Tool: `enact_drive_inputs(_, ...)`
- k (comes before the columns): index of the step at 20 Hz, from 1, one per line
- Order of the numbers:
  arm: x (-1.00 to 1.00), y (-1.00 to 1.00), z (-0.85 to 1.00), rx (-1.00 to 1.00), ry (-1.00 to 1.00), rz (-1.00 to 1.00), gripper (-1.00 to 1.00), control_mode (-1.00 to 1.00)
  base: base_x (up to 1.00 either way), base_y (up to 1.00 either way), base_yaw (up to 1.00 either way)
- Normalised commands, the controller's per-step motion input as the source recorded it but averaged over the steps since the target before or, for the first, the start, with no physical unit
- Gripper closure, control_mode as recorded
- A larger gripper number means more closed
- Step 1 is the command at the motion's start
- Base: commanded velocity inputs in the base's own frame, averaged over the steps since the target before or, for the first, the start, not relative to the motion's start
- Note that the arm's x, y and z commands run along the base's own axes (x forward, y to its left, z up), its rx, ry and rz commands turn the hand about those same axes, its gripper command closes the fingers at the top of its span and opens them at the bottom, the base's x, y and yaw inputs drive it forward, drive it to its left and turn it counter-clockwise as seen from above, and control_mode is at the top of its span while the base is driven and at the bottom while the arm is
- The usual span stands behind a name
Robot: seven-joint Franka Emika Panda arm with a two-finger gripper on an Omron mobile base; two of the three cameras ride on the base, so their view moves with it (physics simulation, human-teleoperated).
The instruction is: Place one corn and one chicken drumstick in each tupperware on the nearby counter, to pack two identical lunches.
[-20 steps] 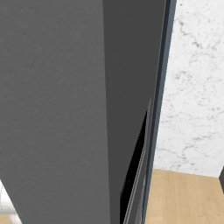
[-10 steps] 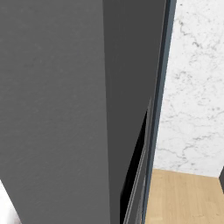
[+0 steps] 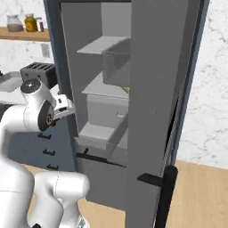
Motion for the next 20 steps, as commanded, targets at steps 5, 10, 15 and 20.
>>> enact_drive_inputs(5,0.00,0.00,0.00,0.00,0.00,0.00,1.00,1.00,-0.01,1.00,0.33)
enact_drive_inputs(10,0.00,0.00,0.00,0.00,0.00,0.00,1.00,1.00,0.87,1.00,0.11)
enact_drive_inputs(15,0.00,0.00,0.00,0.00,0.00,0.00,1.00,1.00,1.00,1.00,0.00)
enact_drive_inputs(20,0.00,0.00,0.00,0.00,0.00,0.00,1.00,1.00,1.00,1.00,-0.08)
